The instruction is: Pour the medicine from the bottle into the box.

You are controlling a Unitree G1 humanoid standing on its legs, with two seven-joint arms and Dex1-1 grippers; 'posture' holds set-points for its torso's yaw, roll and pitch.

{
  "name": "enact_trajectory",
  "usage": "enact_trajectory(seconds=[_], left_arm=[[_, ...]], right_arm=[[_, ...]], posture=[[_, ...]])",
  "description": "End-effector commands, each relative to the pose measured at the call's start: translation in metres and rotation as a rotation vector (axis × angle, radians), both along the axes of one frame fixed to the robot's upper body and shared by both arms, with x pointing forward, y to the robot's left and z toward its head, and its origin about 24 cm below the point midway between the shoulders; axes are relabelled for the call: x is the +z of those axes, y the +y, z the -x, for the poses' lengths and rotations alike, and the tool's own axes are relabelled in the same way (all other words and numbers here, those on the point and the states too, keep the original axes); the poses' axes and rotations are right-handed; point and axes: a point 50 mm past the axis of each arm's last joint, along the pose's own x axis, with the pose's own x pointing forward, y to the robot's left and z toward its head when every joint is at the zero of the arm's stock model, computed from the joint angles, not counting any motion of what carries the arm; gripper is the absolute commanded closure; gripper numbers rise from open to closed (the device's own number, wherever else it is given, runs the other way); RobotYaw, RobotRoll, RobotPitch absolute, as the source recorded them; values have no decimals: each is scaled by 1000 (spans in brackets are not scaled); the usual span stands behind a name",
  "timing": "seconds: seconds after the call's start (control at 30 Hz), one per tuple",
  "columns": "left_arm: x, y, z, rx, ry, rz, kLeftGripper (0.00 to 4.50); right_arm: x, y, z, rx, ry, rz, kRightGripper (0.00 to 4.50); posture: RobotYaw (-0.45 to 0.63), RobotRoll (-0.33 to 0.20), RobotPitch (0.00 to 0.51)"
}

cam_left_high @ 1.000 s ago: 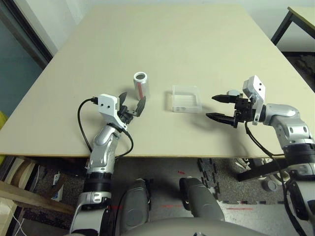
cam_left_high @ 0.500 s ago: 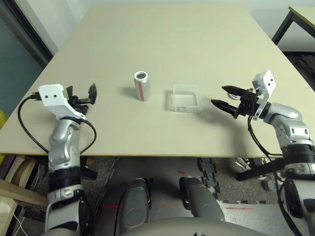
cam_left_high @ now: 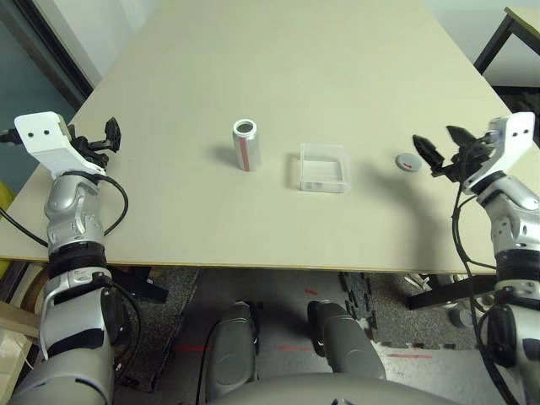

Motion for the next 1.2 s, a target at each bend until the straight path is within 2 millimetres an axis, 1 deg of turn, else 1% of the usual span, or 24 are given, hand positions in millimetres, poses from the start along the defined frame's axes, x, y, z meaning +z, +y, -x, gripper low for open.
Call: enact_trajectory(seconds=[0.03,0.13,0.27,0.6,0.93,1.2], left_arm=[[0,3,-1,5,17,-21,43],[0,4,-2,12,25,-27,43],[1,5,-3,17,28,-26,43],[-3,5,-1,31,42,-31,43],[-9,1,-1,28,56,-29,43],[-12,0,0,31,59,-24,43]], right_arm=[[0,-16,4,-100,-7,-6,0],[-1,-24,8,-137,-8,-4,0],[-2,-27,10,-144,-5,-4,0],[-3,-20,6,-128,-23,-6,0],[8,-18,2,-114,-91,-12,0],[10,-16,-1,-101,-101,-11,0]], posture=[[-139,0,207],[-146,0,215],[-149,0,219],[-140,0,210],[-138,0,199],[-129,0,183]])
